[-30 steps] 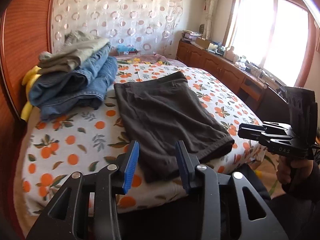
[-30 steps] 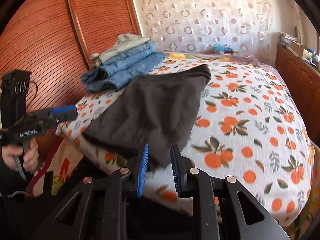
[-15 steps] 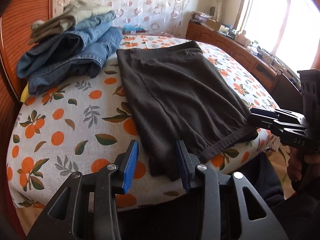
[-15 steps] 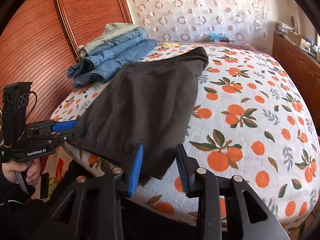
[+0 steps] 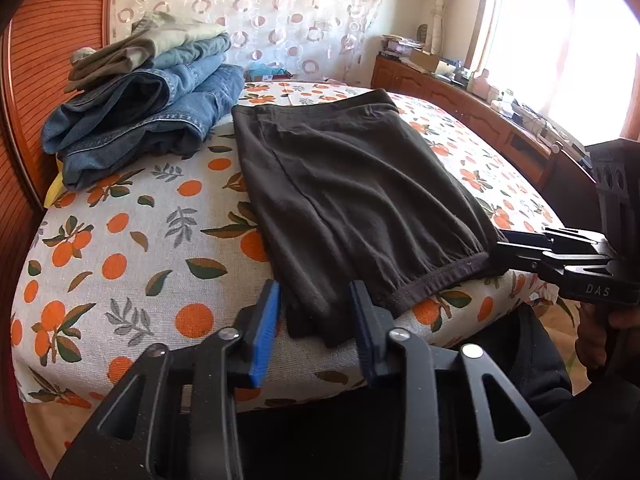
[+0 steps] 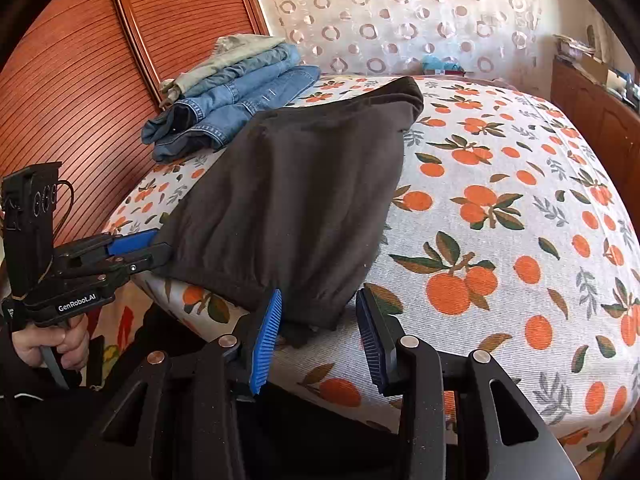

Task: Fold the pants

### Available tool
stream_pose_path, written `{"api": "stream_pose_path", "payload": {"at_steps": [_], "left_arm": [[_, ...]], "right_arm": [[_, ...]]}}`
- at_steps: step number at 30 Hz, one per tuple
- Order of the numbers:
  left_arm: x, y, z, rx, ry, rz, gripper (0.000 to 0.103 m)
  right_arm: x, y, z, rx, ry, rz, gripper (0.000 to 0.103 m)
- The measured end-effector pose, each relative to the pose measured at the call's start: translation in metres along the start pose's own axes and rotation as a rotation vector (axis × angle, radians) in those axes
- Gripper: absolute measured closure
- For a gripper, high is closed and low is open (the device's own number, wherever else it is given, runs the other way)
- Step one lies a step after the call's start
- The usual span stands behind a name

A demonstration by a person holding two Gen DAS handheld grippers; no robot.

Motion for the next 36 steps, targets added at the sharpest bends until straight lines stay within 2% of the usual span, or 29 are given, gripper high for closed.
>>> {"api": "stream_pose_path", "payload": {"at_steps": [11,18,21,30,36], "left_arm": [[0.002,-0.002,0.000,0.011,-0.013,-0.006,0.071],[0.002,-0.006,0.003,0.023,-0.050,0.013,0.084],[0.000,-0.006,0.003,0.025,-0.063,0.026,0.088],[0.004,-0.007,0.008,0.005,-0.093,0.039,0.093],[0.020,-0.008,0.022,-0.012,-0.114,0.007,0.093]], "right_arm": [[-0.003,-0.004,0.000,0.011,0.008,0.000,0.064],[0.000,-0.005,0.000,0.023,0.014,-0.008,0.083],[-0.001,-0.006,0.000,0.027,0.021,0.000,0.087],[0.004,-0.010,0.009,0.040,0.039,-0.008,0.089],[0.008,-0.016,0.028,0.046,0.066,-0.007,0.090]]}}
Point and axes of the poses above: each gripper's, at about its wrist camera, not at the fingertips, and z roughly against the way its jaws point, x to its right, y to its top, the point moved 2 cm from there along -z, roughly the way its jaws point, and after that the axes turned 12 degrees about -y, right-handed, at the moved point
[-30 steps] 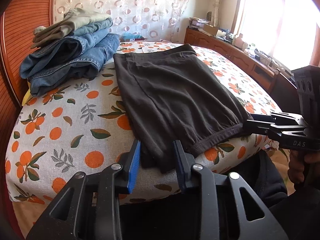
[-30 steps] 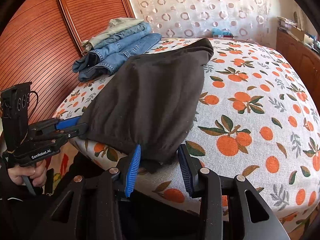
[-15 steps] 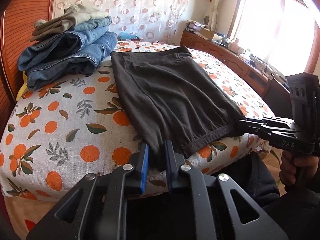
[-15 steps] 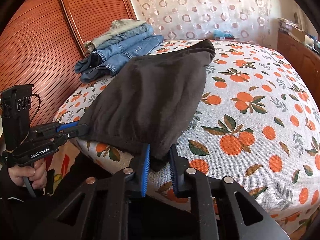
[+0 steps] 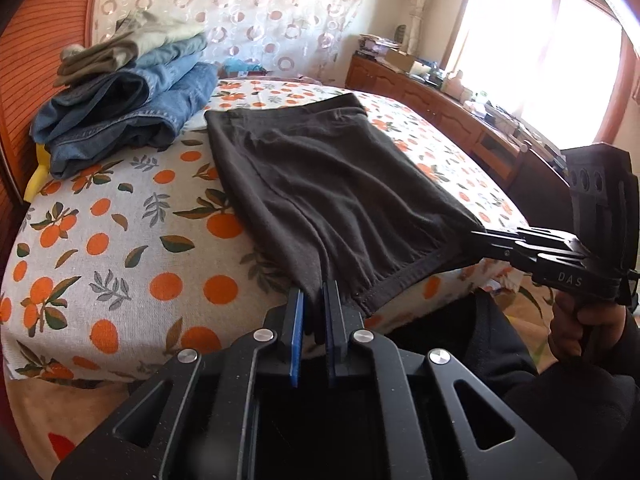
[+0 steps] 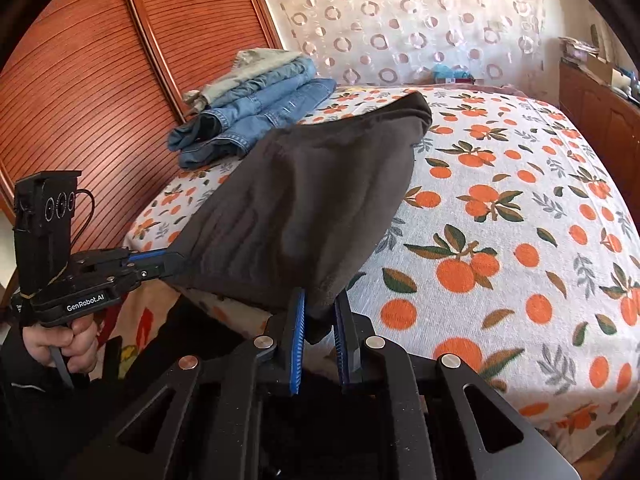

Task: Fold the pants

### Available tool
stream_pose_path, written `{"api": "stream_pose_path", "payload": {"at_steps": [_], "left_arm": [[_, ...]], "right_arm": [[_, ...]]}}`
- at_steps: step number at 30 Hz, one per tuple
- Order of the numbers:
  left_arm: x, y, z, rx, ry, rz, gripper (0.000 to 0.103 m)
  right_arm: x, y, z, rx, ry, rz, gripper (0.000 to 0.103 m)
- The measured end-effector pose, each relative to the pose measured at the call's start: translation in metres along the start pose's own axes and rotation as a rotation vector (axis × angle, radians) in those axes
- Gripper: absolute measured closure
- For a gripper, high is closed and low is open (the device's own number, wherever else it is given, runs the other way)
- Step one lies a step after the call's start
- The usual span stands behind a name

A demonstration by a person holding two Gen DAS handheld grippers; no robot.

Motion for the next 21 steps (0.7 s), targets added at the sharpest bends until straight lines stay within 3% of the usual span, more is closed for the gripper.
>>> {"api": "stream_pose_path", "payload": {"at_steps": [11,21], "left_arm": [[-0.003,0.035,0.008,0.052,0.007,-0.020,0.093],[-0.027,0.090,-0.019,0.077,0.046,-0.042,0.093]], "right_arm": [[0.005,0.023,0.013,0.060,0.023,0.002,0.090],[0.015,0.073,-0.015,0.107,0.024,-0.018,0.090]]}}
Point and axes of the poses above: each gripper's, at about its wrist camera, not at the fingertips, and z roughly against the way its jaws point, x to its right, y to its top, the point moved 2 cm from there along -z, roughly the way its jaws point, and after that the axes turned 12 degrees about -y, right-handed, at the moved point
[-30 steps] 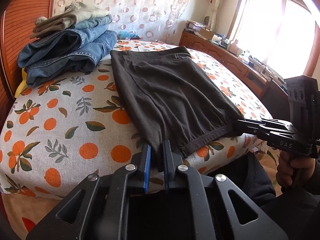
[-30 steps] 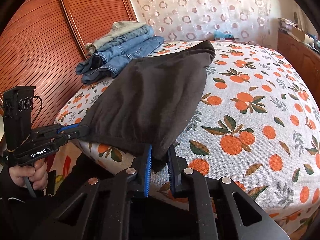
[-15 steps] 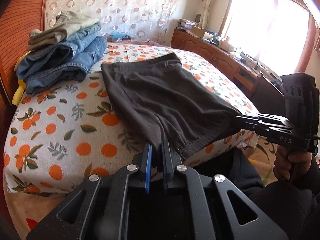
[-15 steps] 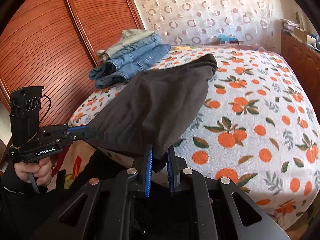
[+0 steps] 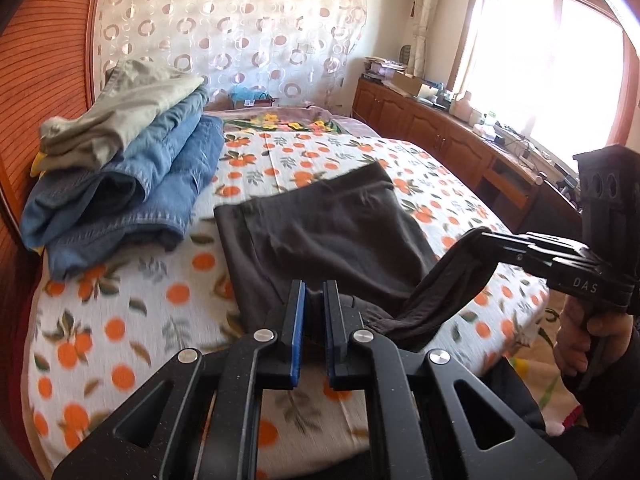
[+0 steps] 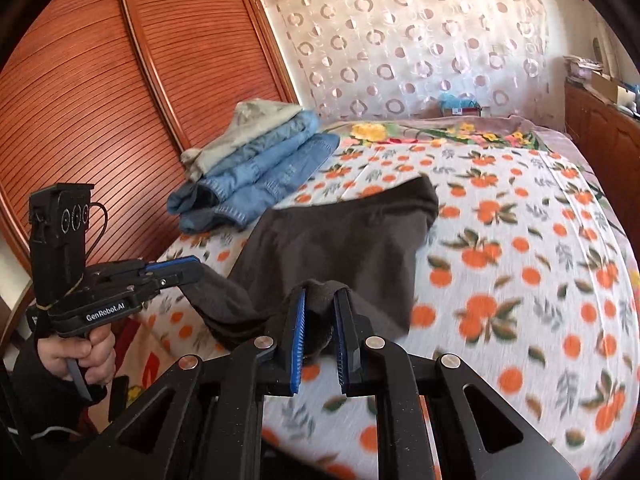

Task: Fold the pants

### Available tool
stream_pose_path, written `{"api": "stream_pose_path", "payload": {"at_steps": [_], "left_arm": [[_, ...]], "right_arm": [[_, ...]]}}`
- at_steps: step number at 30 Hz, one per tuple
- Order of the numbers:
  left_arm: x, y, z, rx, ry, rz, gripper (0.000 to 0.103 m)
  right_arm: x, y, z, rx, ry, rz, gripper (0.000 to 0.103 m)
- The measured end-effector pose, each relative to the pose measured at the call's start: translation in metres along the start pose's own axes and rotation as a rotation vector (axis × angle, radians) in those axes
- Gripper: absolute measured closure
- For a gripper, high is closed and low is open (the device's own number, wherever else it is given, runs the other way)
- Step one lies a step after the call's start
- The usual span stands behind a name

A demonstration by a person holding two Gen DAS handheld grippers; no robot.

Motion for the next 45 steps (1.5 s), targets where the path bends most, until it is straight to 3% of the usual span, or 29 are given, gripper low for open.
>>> {"api": "stream_pose_path", "payload": {"at_steps": [21,27,32,34,40,45], "left_arm": [[-0.046,0.074,-0.047,0.011,0.070,-0.012,0.093],[-0.055,0.082,-0.058,-0.007,0.089,0.008,0.093],[-0.056,0.081,-0.044,0.015,0.080,0.027,0.088],[-0.055,0.081,-0.040,0.025,0.080,0.027,0.084],[-0.051,0.071,-0.030,0.028,0.073,0.020,0.072],[-0.050,0.051,-0.039,-0.017,0.064,0.016,0.067]], "right_arm": [[0.018,0.065,-0.090,-0.018,-0.071,-0.027,0.090],[0.023,0.075,-0.113,-0.033,-0.087,-0.031,0.090],[0.021,0.079,-0.111,-0.020,-0.076,-0.016,0.079],[0.023,0.080,-0.109,-0.009,-0.079,-0.020,0.064],[0.032,0.078,-0.103,0.000,-0.081,-0.020,0.061],[0.029,0.064,-0.102,-0.028,-0.060,0.035,0.057]]}}
Point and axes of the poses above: each gripper's, at about its wrist camera, not at the fingertips, and z roughly against the way its jaws point, x to its right, y to its top, the point moved 2 cm from there along -z, roughly the way its jaws point, and after that the axes turned 12 degrees about -y, right-handed, at the moved point
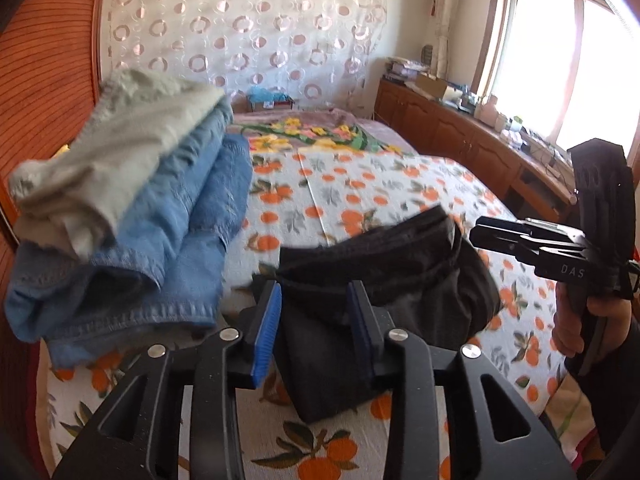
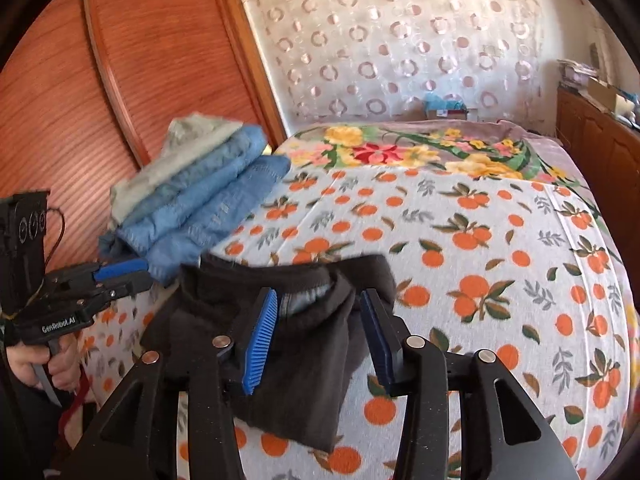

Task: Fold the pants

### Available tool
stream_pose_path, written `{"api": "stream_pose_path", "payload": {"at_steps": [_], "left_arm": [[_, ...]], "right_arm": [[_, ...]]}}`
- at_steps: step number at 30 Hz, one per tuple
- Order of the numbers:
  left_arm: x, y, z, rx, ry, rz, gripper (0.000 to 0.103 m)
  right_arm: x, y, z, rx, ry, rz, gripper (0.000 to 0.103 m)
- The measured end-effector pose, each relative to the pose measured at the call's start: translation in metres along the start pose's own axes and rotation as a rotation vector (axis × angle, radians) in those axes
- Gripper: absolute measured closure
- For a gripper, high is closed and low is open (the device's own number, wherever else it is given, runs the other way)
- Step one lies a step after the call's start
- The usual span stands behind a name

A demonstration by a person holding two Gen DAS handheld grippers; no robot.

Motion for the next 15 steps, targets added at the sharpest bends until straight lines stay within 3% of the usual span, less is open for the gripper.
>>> {"api": "stream_pose_path", "payload": {"at_steps": [4,11,12,13,15], "left_arm": [[-0.005,-0.007,-0.013,-0.031,-0.001,0.015,0.067],[-0.011,-0.006,-0.030,-0.067,0.007,0.011,0.067],[-0.012,-0.005,-0.032,-0.069,0.013,0.013,0.067],[-0.012,-0.005,-0.032,-0.068,0.015,0.016,0.067],[-0.014,-0.004,-0.031,-0.059,0.017,0.022,0.067]], "right_arm": [[-0.008,-0.005,-0.011,-0.029,-0.023,0.066,0.057],[-0.007,0.008,-0.038,-0.102,-0.002,0.059,0.057],[-0.006,0.011,-0.039,-0.101,0.002,0.053,0.067],[-0.003,0.013,-0.039,-0.093,0.007,0.044,0.086],[0.002,0.021,-0.038,-0.070,0.011,0.017,0.089]]}}
Point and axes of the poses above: each gripper's, at about its wrist camera, not at the fingertips, and z roughly against the way its jaws point, x to its right, y to its top, the point moved 2 cm from there along -z, roughly the way its jaws point, and after that the axes turned 12 degrees about -y, right-handed, at the moved point
